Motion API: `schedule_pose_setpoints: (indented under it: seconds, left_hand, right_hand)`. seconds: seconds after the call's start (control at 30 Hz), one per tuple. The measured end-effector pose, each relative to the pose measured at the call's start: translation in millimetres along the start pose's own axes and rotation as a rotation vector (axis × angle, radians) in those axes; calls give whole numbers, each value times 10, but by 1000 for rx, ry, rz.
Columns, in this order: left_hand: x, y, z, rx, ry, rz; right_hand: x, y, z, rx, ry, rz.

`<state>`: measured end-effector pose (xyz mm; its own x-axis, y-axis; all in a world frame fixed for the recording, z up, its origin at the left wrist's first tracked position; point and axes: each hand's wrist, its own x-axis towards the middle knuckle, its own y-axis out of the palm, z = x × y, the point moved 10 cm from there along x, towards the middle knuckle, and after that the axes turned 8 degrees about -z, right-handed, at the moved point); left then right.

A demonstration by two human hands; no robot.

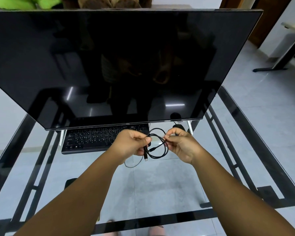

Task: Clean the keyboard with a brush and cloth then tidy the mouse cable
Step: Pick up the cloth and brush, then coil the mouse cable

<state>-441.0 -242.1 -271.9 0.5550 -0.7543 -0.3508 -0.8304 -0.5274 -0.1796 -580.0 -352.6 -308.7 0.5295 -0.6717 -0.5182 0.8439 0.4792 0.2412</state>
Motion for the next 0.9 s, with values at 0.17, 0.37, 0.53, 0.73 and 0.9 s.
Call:
schedule_pose_setpoints:
  seconds: [0.17,0.37,0.53,0.73,0.9]
  left_hand:
    - [-67,-6,-81,105,42,61]
    - [-79,-26,-150,97,74,46]
    - [-19,-126,-172,101,81,-55]
    - [14,-252,-106,-133,17,-199]
    - [5,-257,-76,-165,2,-209]
  right_hand:
    - [-29,24,-2,15,95,51]
    - [-98,124,-56,-88,166,138]
    - [-126,197,-34,-166,99,124]
    - [-191,290,136,-251,-79,151]
    - [-145,185,160,-355,-165,72]
